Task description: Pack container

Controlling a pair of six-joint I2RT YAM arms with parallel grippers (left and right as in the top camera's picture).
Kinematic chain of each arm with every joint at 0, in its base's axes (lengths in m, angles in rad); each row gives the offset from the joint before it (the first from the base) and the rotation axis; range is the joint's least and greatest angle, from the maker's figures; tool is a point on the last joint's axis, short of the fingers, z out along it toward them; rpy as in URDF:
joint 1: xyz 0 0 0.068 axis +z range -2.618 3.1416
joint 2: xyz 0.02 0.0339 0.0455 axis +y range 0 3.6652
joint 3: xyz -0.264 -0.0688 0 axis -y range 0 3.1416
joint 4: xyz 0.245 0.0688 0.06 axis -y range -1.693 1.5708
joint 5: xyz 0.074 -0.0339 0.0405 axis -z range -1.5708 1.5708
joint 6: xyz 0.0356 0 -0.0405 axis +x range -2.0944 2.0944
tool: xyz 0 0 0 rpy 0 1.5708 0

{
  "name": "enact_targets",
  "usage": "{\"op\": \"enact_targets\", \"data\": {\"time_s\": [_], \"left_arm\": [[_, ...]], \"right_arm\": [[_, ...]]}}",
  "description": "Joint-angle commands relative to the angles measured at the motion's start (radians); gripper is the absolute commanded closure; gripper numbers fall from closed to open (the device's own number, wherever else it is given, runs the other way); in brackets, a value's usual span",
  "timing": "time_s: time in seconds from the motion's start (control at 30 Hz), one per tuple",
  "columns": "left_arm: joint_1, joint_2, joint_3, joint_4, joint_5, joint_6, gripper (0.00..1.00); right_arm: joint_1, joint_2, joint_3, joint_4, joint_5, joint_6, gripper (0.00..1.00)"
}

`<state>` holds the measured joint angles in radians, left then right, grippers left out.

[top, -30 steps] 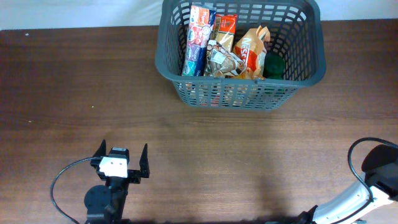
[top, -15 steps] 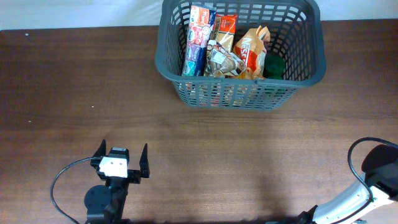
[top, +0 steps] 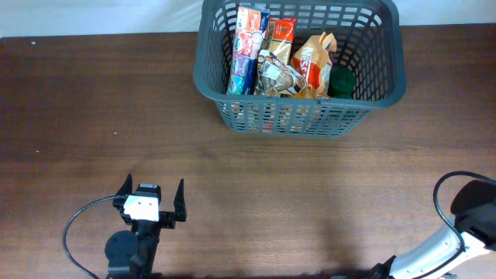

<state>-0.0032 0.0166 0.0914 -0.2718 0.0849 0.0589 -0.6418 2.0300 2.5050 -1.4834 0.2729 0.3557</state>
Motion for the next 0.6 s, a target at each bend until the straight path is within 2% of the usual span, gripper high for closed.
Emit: {"op": "enact_targets", "data": {"time_s": [0.0,0.2,0.4,0.57], "left_arm": [[0.006,-0.011,-0.006,0.002,-0.011,-0.006,0.01],[0.006,-0.011,-0.006,0.002,-0.011,-0.006,0.01],[0.006,-0.011,-0.006,0.002,-0.011,-0.006,0.01],[0.006,-0.011,-0.006,0.002,-0.011,-0.006,0.01]], "right_arm": [[0.03,-0.087,-0.002,0.067,-0.069,0.046,0.01],[0.136,-0.211,-0.002,0.222,-0.119,0.045,0.01],[0.295,-0.347,-0.014,0.285,-0.032,0.045,0.01],[0.399,-0.512,-0.2,0.362,0.01,0.045,0.01]]}}
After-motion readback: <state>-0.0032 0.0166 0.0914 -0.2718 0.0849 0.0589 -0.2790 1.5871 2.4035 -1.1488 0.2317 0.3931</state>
